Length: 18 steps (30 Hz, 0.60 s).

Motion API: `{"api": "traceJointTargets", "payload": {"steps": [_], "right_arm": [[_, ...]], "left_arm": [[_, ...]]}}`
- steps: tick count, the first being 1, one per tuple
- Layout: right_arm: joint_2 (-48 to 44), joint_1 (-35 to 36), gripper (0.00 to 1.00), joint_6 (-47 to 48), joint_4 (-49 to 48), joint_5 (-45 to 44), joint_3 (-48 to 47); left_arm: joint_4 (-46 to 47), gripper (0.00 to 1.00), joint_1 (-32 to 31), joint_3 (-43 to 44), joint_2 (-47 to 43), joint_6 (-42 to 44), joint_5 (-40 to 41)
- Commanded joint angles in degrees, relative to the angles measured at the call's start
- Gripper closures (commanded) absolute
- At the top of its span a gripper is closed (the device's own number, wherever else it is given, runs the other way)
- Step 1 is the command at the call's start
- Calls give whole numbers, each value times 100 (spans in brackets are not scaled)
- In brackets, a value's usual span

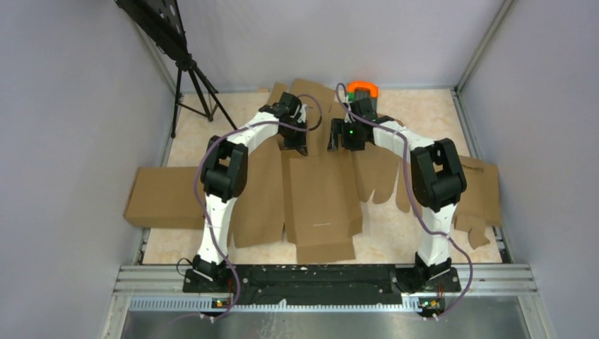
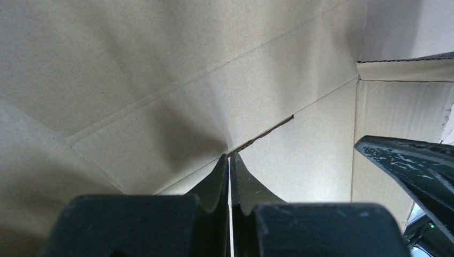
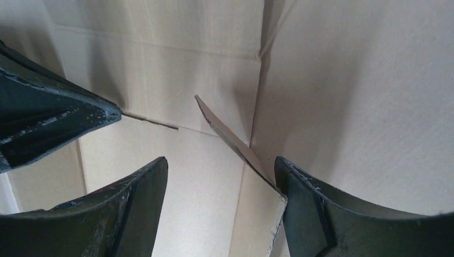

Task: Fold the paper box
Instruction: Fold the paper box at the center of the board.

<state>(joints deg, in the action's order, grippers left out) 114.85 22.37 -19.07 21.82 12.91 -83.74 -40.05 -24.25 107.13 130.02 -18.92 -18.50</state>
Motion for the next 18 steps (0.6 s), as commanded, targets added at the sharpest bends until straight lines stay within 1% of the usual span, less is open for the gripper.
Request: {"api": "traceJointTargets", "payload": {"steps": [1,8,12,18], "right_arm": [[73,-17,29,144,-345,-49,-333],[20,23,47,395,-409,85,-241],[-108,222,48,626,-225,-192,-160],[-30,445,50,863,179,-768,-224]], "left_arm": [[-11,98,0,-7,-20,108,-39],[-43,98,-7,5,-45,107,-26],[-98,98,-8,82,-53,103,-13],[-207,97,-5,204,-107,116,66]]}}
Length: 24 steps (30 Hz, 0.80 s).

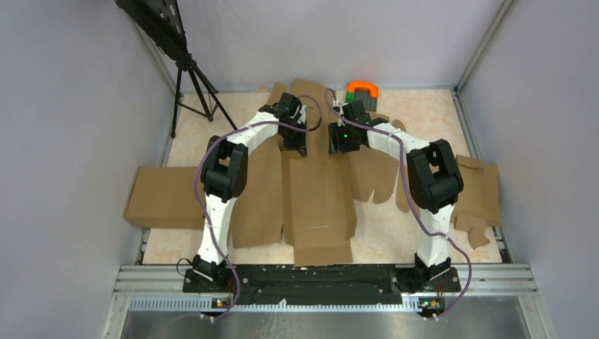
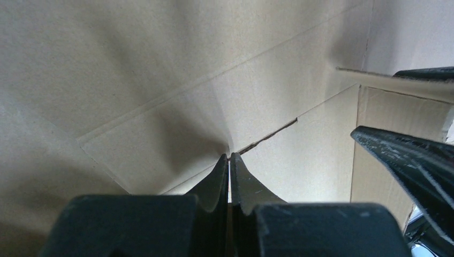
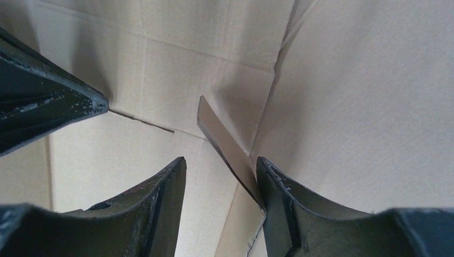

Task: Fold the paper box
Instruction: Fold the paper box at the center of the board.

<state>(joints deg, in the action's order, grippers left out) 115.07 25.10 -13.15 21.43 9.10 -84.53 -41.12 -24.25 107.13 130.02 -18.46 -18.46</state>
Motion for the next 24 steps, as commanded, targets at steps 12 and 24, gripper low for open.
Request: {"api": "traceJointTargets", "payload": {"steps": [12,24], "right_arm": [[-83,179,51,236,244,-489,-94],[-140,179,52,238,277,-368,-116]], "left_arm": [[-126,72,107,677,-327,180,537],[99,60,344,1412,-69,796,193]]}}
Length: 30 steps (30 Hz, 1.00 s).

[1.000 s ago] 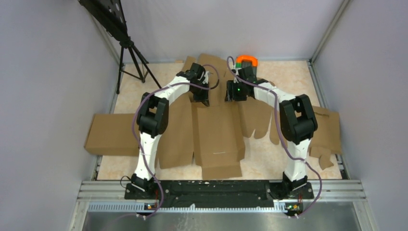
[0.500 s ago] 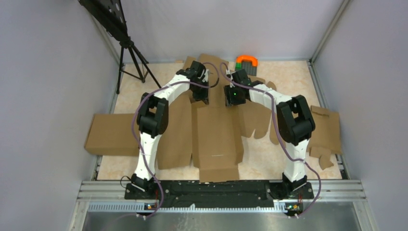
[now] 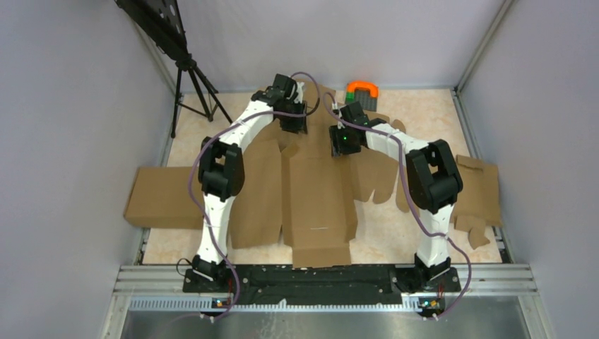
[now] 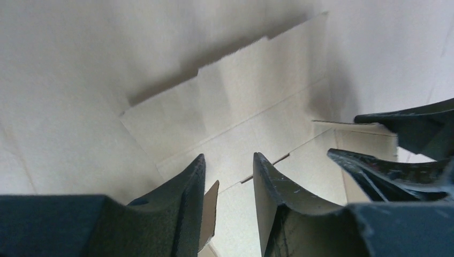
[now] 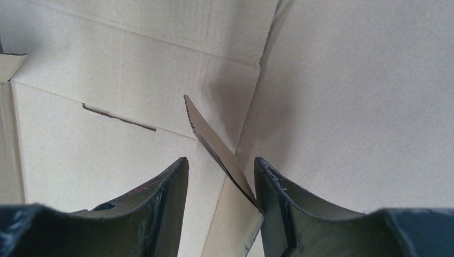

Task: Fold the paper box
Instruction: Fold the paper box at the center of the board.

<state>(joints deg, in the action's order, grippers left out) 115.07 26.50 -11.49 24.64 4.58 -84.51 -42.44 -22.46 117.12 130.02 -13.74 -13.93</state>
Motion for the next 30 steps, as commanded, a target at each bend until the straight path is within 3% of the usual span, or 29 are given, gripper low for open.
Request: {"api": "traceJointTargets", "payload": {"steps": [1,4,8,11,17,22,28,30], "right_arm": [[-145,39,52,71,-39,100,-111],[-151,39,52,74,-26,133,-103],[-159,39,53,75,-14,173,-94],[-180,40,53,70,-9,190,-80],[-217,39,53,70,-16,226,-38],[-272,39,53,75,-15,228,-16],[-297,39,53,63,33,238,-39],[-311,39,53,59,60,220,-41]], "left_arm": [[289,56,209,433,-60,364,-363],[447,40,321,474,-16,562,-705],[90,31,455,1090,443,571,-1151],[-175,30,651,1647,917,312,-1782],[214,31,893,1397,1124,-154,-2235],[236,35,991,1383,1272,-358,-2703],[85,62,1013,1312,1333,-590,-3047],[19,66,1008,1182,1262,-547,-3114]]}}
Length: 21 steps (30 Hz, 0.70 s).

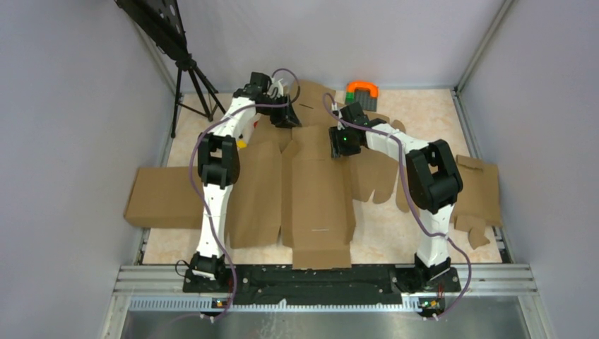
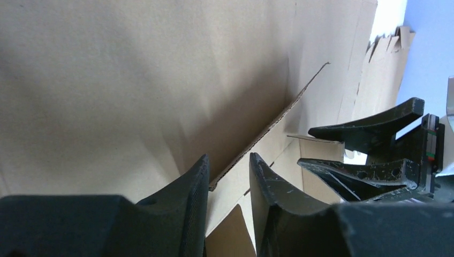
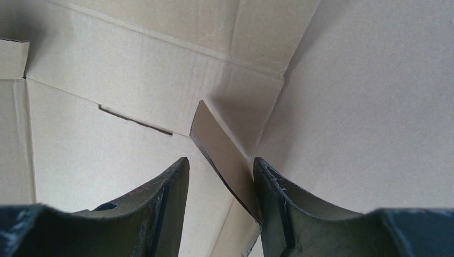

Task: Fold the paper box
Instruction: Fold the paper box at the center of the board.

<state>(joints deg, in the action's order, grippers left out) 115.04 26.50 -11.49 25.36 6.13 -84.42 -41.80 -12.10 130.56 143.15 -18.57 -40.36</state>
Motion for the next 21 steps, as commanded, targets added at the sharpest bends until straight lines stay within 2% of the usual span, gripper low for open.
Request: {"api": "traceJointTargets", "payload": {"steps": [1,4,12,17,19,21], "right_arm": [[-315,39,53,54,1,51,-54],[-342,39,53,42,21,43,-59],[-512,39,52,-30,41,-1,8],[-696,27,47,-72,67,14,100],[-784,7,40,-83,75,24,138],[-909,-35,29,-151,87,-66,188]], "left_arm": [[-28,67,-29,-270,-161,-33,-469],[130,72,-29,-630,-442,38,-390],[282,93,-77,-1134,-956,160,-158],[658,100,-100,-1624,-1310,100,-72],[739,100,-100,-1675,-1366,83,-56],[779,100,-100,-1681,-1382,74,-71]]}}
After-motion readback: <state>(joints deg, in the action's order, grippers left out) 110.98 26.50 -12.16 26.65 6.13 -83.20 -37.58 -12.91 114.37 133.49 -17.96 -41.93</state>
